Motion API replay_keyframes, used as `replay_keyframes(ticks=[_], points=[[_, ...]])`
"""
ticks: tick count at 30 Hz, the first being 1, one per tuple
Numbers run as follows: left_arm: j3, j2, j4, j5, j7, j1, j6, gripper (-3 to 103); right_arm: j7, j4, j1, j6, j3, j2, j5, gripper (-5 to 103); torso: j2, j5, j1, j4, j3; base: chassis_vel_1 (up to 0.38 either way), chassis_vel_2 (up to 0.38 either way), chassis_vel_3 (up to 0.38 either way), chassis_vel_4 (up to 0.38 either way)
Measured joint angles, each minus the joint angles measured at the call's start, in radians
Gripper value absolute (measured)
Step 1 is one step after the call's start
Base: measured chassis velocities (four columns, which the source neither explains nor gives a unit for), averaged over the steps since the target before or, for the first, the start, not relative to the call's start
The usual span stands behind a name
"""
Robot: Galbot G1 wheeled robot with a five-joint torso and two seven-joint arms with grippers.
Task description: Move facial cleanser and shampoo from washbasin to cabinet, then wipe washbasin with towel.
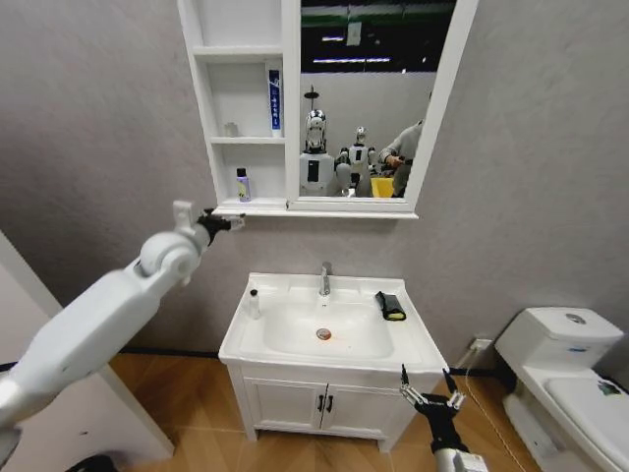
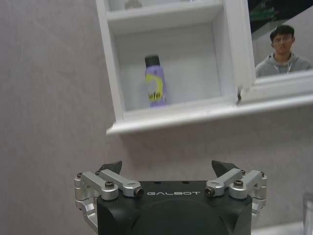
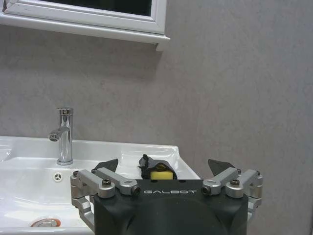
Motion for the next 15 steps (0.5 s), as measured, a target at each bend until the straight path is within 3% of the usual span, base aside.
replay_keyframes(ticks=[1,2,4,7,12,15], points=[[-0.027,-0.003,-0.013,0.039,-0.001,0.087,-0.025,100,0.0,0.0,-0.002,0.002,-0.001,0.003,-0.003,100,0.0,0.0005,0.0,0.0,0.0,0.0,0.0,0.0,0.0],[-0.027,-0.003,-0.013,0.039,-0.001,0.087,-0.025,100,0.0,0.0,-0.002,0.002,-0.001,0.003,-0.003,100,0.0,0.0005,0.0,0.0,0.0,0.0,0.0,0.0,0.0],[-0.06,-0.036,-0.022,0.138,0.0,0.243,-0.073,100,0.0,0.0,-0.007,0.004,-0.001,0.011,-0.006,100,0.0,0.0005,0.0,0.0001,0.0,0.0,0.0,0.0,0.0],[-0.065,-0.084,-0.019,0.19,0.002,0.333,-0.095,100,0.001,0.003,-0.011,0.004,0.002,0.017,-0.006,100,0.0,0.0003,0.0,0.0,0.0,0.0,0.0,0.0,0.0],[-0.02,-0.165,0.08,0.264,0.028,0.349,-0.123,100,0.0,0.016,-0.029,0.012,0.015,0.016,-0.007,100,0.0,0.0009,0.0,-0.0004,0.0,0.0,0.0,0.0,0.0],[0.009,-0.204,0.131,0.264,0.037,0.324,-0.124,100,0.0,0.02,-0.033,0.016,0.018,0.015,-0.007,100,0.0,0.0009,0.0,-0.0003,0.0,0.0,0.0,0.0,0.0]])
